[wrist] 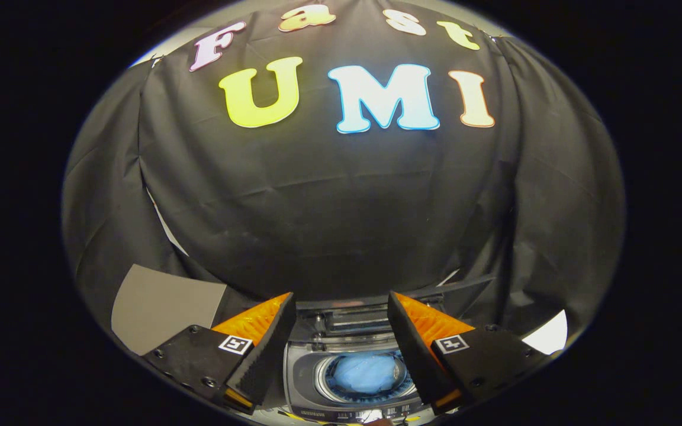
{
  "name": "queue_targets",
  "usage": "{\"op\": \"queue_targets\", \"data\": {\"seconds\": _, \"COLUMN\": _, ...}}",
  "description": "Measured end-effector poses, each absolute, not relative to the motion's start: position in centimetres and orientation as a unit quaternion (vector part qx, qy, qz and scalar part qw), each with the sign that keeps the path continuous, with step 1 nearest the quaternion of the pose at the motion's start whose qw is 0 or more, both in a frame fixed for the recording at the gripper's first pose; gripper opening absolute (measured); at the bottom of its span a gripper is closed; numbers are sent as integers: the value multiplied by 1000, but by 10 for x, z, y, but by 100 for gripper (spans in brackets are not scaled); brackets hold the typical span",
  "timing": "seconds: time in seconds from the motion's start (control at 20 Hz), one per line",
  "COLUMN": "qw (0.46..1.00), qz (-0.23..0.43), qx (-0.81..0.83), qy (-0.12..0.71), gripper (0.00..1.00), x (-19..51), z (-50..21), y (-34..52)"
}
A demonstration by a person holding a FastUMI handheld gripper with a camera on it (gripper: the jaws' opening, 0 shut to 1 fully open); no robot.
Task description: Put the clothes into the washing machine and then close the washing machine lid.
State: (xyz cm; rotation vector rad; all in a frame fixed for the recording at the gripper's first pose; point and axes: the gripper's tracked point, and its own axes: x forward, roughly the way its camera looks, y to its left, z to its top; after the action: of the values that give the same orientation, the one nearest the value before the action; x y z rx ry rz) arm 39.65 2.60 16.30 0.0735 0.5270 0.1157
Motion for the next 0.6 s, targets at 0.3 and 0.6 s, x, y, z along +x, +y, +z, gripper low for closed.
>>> {"op": "queue_targets", "data": {"seconds": 0.3, "qw": 960, "qz": 49, "qx": 30, "qy": 275, "gripper": 96, "x": 450, "z": 136, "y": 28}}
{"op": "queue_targets", "data": {"seconds": 0.6, "qw": 957, "qz": 45, "qx": -26, "qy": 286, "gripper": 96, "x": 482, "z": 105, "y": 21}}
